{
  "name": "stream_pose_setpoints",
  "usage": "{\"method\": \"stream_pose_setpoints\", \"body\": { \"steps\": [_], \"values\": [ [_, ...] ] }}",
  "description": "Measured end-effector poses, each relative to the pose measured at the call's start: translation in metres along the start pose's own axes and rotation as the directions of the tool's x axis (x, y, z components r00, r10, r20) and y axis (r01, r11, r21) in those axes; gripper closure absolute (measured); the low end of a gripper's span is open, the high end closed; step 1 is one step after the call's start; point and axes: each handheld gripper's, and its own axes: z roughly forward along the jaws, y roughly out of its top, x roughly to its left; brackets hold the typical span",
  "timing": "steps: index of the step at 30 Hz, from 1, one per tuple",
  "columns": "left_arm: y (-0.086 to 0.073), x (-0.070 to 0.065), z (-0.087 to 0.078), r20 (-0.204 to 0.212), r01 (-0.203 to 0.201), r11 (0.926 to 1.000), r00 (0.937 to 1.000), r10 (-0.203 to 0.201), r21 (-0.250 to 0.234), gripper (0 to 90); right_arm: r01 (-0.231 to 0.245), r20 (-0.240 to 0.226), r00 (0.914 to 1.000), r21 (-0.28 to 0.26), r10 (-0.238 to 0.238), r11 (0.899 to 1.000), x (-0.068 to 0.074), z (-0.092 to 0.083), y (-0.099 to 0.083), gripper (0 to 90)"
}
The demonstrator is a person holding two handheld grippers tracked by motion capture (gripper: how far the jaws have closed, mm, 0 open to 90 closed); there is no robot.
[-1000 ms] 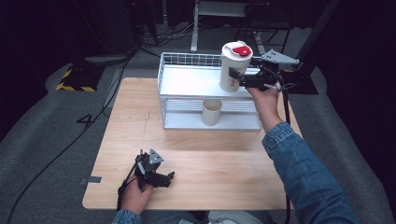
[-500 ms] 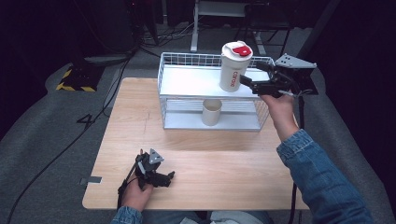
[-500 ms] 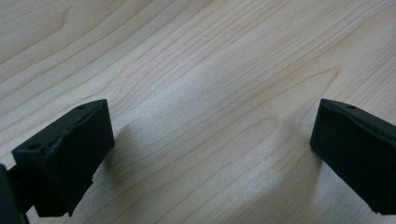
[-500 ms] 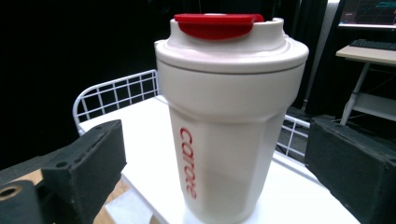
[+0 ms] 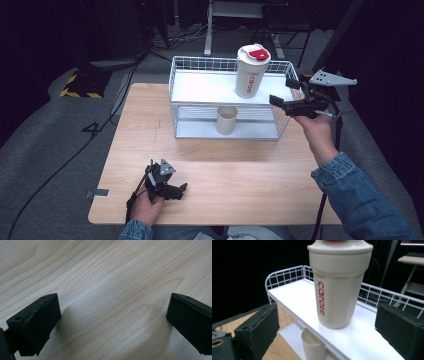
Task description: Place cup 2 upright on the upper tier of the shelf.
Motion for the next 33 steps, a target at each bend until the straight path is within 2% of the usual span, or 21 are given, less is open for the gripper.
{"method": "stream_pose_setpoints", "body": {
  "steps": [4, 15, 26, 29, 33],
  "values": [
    [0.000, 0.000, 0.000, 0.000, -0.001, 1.0000, 1.0000, 0.001, 0.000, 0.1, -0.004, -0.005, 1.0000, 0.045, 0.004, 0.999, 0.001, -0.015, -0.010, 6.0],
    [0.000, 0.000, 0.000, 0.000, 0.000, 1.0000, 1.0000, 0.000, -0.001, 0.1, -0.012, 0.015, 0.9998, 0.106, 0.011, 0.994, -0.003, -0.043, -0.038, 6.0],
    [0.000, 0.000, 0.000, 0.000, 0.000, 1.0000, 1.0000, 0.000, 0.000, 0.1, -0.022, 0.018, 0.9996, 0.163, 0.020, 0.986, -0.002, -0.058, -0.065, 6.6],
    [0.000, 0.000, 0.000, 0.000, -0.001, 1.0000, 1.0000, 0.001, -0.001, 0.1, -0.033, 0.025, 0.9993, 0.184, 0.029, 0.982, -0.002, -0.063, -0.079, 6.9],
    [0.000, 0.000, 0.000, -0.001, -0.001, 1.0000, 1.0000, 0.001, -0.001, 0.1, -0.032, 0.031, 0.9992, 0.202, 0.027, 0.979, -0.002, -0.066, -0.088, 6.9]
  ]
}}
